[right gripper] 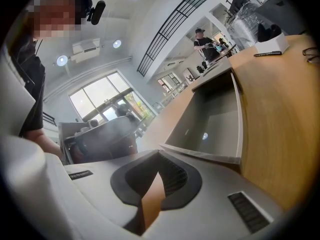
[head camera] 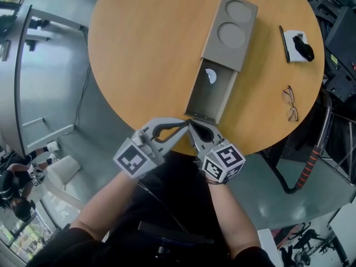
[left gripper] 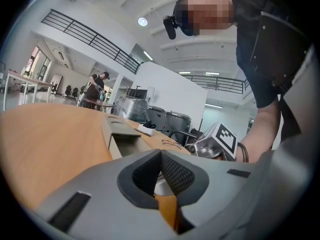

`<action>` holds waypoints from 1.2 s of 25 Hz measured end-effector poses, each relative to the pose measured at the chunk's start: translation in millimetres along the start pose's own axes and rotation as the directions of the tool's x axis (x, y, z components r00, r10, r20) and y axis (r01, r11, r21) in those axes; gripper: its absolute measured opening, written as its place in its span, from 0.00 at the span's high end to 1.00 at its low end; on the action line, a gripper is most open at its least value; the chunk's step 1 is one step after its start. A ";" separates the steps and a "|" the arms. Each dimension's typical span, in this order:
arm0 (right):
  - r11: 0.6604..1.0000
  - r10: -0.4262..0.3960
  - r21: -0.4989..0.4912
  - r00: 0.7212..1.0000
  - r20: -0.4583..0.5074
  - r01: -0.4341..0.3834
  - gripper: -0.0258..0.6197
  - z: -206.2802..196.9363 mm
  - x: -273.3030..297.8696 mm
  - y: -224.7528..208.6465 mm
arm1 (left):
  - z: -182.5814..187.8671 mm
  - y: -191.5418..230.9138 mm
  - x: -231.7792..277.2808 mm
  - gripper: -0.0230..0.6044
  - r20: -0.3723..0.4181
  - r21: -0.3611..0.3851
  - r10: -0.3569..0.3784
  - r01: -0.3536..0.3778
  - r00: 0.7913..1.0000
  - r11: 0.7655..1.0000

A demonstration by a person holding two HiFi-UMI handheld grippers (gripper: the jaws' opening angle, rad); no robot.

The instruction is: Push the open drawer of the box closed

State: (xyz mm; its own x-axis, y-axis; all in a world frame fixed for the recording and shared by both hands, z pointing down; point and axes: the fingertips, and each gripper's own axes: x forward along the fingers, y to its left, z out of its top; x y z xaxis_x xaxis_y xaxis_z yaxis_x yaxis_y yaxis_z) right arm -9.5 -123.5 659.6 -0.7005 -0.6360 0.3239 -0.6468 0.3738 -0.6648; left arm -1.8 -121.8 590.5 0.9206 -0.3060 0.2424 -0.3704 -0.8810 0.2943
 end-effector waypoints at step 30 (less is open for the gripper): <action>0.998 -0.057 -0.010 0.996 0.064 0.058 0.94 71.3 30.7 -51.8 | 7.4 58.7 40.0 0.91 -0.043 -0.037 -0.031 0.029 0.999 0.999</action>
State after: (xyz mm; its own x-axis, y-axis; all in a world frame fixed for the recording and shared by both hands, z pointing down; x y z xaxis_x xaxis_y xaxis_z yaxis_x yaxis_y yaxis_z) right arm 24.0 -210.5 656.0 -0.6414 -0.6984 0.3177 -0.6894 0.3429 -0.6381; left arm 14.1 -188.5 610.6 0.9256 -0.2629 0.2725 -0.3474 -0.8757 0.3354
